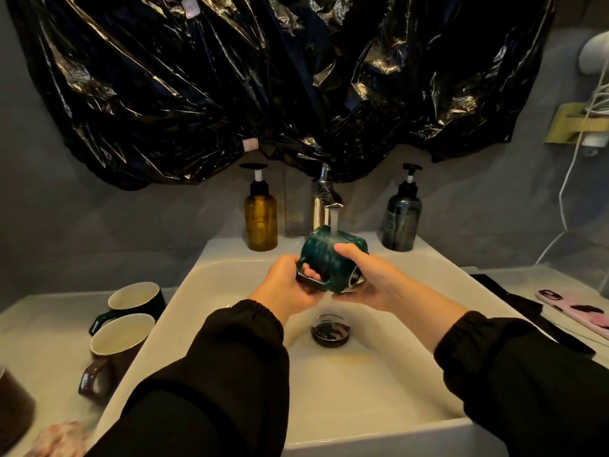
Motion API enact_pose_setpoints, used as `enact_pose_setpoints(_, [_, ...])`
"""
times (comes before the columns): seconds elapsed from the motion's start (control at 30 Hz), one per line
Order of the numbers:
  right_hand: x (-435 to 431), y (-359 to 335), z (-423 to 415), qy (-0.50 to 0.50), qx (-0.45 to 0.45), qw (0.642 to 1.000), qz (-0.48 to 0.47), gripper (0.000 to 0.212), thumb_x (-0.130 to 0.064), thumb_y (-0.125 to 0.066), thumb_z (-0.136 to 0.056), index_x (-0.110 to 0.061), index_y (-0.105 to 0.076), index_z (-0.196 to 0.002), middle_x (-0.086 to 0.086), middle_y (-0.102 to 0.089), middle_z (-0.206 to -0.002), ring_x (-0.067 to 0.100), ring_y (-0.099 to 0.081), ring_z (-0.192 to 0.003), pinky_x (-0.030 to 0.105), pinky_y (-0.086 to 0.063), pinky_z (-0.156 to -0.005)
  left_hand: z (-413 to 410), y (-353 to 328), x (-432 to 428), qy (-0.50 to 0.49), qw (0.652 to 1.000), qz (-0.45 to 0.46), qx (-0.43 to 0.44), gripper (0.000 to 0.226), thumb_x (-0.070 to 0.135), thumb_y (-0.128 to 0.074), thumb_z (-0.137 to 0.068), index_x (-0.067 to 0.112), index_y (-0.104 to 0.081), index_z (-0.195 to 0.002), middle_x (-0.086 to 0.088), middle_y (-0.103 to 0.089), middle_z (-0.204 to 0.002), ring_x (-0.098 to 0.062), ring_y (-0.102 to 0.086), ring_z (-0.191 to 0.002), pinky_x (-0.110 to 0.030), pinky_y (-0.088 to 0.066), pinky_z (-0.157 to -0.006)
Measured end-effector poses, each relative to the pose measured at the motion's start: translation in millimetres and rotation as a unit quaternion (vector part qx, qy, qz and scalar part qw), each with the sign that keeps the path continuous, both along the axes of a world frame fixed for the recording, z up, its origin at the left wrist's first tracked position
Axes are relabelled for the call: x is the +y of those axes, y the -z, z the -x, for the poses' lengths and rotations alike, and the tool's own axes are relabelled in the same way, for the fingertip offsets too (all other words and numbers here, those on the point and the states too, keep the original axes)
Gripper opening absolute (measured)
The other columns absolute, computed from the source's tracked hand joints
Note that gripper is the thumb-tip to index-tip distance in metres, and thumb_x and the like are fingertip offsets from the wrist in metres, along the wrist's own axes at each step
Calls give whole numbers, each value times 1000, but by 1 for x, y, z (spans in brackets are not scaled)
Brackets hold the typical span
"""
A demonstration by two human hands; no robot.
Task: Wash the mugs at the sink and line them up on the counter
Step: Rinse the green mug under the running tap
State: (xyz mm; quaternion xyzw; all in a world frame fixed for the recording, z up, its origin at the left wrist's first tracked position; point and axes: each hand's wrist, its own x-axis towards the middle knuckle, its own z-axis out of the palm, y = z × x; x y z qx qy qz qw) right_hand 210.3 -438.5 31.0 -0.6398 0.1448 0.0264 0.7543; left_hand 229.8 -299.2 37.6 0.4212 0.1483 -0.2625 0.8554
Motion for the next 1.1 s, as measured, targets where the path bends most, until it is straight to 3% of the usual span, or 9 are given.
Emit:
enact_pose_setpoints(0.1, [8, -3, -10, 30, -8, 987, 155, 80, -39, -80, -67, -19, -38, -132, 8, -54, -121, 28, -59, -101, 41, -58, -71, -1, 3, 3, 15, 970, -220, -104, 19, 21, -40, -98, 13, -51, -110, -11, -57, -107, -26, -53, -108, -42, -39, -94])
enact_pose_setpoints(0.17, [8, -4, -12, 42, -33, 972, 230, 85, -38, -81, -67, -22, -32, -134, 4, -52, -122, 25, -56, -105, 37, -56, -75, -5, 3, 3, -8, 946, -276, -167, 25, 21, -39, -100, 12, -50, -120, -10, -53, -121, -28, -46, -121, -43, -35, -101])
enact_pose_setpoints(0.3, [13, -2, -8, 48, -102, 935, 336, 93, -36, -82, -69, -18, -25, -141, 1, -47, -125, 20, -52, -110, 27, -50, -79, -10, 9, 5, 7, 972, -187, -144, 33, 21, -40, -101, 8, -46, -131, -17, -56, -128, -32, -53, -119, -43, -45, -93])
enact_pose_setpoints(0.43, [20, 2, -12, 65, -124, 908, 394, 98, -51, -81, -61, -21, -30, -140, -1, -49, -131, 21, -49, -119, 37, -51, -95, -11, 17, 9, 12, 990, -100, -97, 37, 18, -38, -101, 5, -41, -136, -20, -55, -130, -35, -52, -122, -49, -40, -102])
enact_pose_setpoints(0.67, [23, -3, -13, 79, -140, 921, 354, 90, -45, -81, -66, -22, -33, -139, 0, -49, -129, 22, -51, -116, 34, -50, -91, -13, 16, 14, 24, 992, -80, -94, 34, 18, -41, -100, 6, -43, -132, -19, -57, -128, -36, -51, -122, -48, -37, -107])
enact_pose_setpoints(0.8, [7, -9, -6, 48, -93, 978, 180, 45, -32, -75, -78, -21, -50, -113, 4, -59, -112, 22, -61, -96, 35, -54, -81, -12, 12, 15, 54, 973, -140, -176, 30, 14, -46, -98, 9, -45, -128, -17, -57, -123, -32, -55, -114, -45, -43, -96])
enact_pose_setpoints(0.9, [-10, -11, -1, 26, -64, 994, 91, 15, -29, -66, -87, -21, -58, -98, 8, -64, -104, 20, -62, -91, 36, -54, -80, -10, 11, 7, 87, 936, -224, -259, 26, 12, -48, -98, 11, -52, -124, -13, -60, -119, -27, -57, -111, -43, -42, -99])
enact_pose_setpoints(1.0, [-23, -10, 2, 11, -23, 997, 69, 24, -35, -65, -88, -18, -60, -103, 7, -65, -104, 24, -62, -96, 42, -54, -87, -5, 12, -2, 95, 908, -274, -302, 14, 17, -53, -96, 13, -60, -107, -11, -65, -111, -23, -61, -103, -38, -44, -96])
enact_pose_setpoints(1.1, [-25, -9, 2, 15, 13, 998, 62, 35, -46, -68, -83, -17, -60, -102, 6, -64, -105, 27, -62, -99, 45, -54, -88, -1, 13, -9, 74, 911, -267, -306, 8, 17, -53, -96, 14, -60, -95, -14, -65, -111, -25, -61, -102, -34, -48, -89])
